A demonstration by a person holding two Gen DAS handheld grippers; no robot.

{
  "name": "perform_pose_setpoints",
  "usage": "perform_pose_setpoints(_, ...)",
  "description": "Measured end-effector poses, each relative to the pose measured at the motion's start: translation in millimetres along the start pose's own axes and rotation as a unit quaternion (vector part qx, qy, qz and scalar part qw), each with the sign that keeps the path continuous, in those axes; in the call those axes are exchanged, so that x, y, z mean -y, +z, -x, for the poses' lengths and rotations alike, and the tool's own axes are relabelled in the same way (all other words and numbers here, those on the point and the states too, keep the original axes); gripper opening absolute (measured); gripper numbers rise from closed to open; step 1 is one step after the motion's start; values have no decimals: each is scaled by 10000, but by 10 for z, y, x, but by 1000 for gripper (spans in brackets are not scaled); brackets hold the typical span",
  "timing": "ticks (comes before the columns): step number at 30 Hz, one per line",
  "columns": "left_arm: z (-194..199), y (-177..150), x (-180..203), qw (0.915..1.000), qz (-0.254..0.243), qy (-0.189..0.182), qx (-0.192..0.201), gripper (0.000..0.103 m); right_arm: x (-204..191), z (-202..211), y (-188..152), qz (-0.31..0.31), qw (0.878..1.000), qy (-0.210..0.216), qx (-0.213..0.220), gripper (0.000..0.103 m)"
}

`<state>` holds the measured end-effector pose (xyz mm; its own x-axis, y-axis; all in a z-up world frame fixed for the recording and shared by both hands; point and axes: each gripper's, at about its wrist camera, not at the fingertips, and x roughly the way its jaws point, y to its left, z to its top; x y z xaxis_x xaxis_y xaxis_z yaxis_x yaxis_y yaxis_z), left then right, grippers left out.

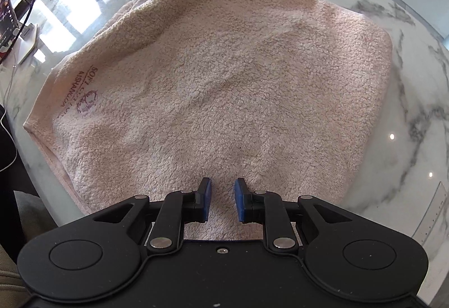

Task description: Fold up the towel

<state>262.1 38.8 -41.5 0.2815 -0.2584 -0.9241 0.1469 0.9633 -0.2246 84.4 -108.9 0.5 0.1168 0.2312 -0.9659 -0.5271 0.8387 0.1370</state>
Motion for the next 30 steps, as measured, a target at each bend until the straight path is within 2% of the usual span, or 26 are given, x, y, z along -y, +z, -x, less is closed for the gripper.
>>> perform_pose_setpoints(11,286,63,74,9992,-256,243,200,5,-5,-39,-9,-57,10000,-36,-12,18)
perform_pose_setpoints(15,396,148,101,9977,-445,464,215,5,-15,-42,-8,-40,10000,-48,-26,18)
perform_pose_setpoints(20,236,208,86,9966,-539,617,47,5,10,-42,-17,-64,10000,1,-32,18)
perform_pose_setpoints(30,-36,106,-28,9970,-509,582,-88,6,10,-24,-20,-55,10000,44,11,19)
